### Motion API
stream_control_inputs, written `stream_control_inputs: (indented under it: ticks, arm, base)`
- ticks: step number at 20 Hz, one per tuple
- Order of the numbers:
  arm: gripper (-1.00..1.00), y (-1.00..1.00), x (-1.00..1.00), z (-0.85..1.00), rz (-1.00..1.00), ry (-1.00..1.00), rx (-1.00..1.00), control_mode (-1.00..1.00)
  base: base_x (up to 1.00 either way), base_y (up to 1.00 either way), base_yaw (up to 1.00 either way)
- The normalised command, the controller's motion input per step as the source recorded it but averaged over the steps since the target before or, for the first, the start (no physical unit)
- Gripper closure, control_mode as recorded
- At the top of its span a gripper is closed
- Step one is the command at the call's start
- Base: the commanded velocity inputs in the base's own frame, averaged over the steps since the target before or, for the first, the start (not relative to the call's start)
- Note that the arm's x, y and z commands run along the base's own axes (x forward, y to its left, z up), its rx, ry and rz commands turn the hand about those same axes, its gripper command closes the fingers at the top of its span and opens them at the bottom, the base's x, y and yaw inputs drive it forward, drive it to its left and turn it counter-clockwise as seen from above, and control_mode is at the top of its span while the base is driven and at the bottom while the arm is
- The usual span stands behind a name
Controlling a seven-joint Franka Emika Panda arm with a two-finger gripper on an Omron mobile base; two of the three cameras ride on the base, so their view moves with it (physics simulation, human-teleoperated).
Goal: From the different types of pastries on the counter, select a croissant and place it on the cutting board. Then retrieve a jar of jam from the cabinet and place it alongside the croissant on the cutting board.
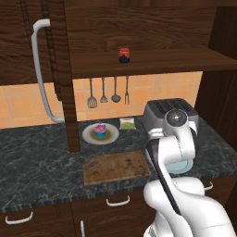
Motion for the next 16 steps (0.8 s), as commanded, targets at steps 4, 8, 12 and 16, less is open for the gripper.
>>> stream_control_inputs:
  ticks: [4,8,12,16]
  arm:
    - [-1.00,-0.08,-0.01,-0.02,-0.07,0.00,0.01,-1.00]
    - [-1.00,0.00,0.10,-0.22,0.00,0.00,0.00,-1.00]
    - [-1.00,0.00,0.09,-0.37,0.00,0.00,0.03,-1.00]
    - [-1.00,-0.07,0.03,-0.61,0.00,0.02,0.11,-1.00]
  base:
    - [0.00,0.00,0.00]
    - [0.00,0.00,0.00]
    - [0.00,0.00,0.00]
    - [0.00,0.00,0.00]
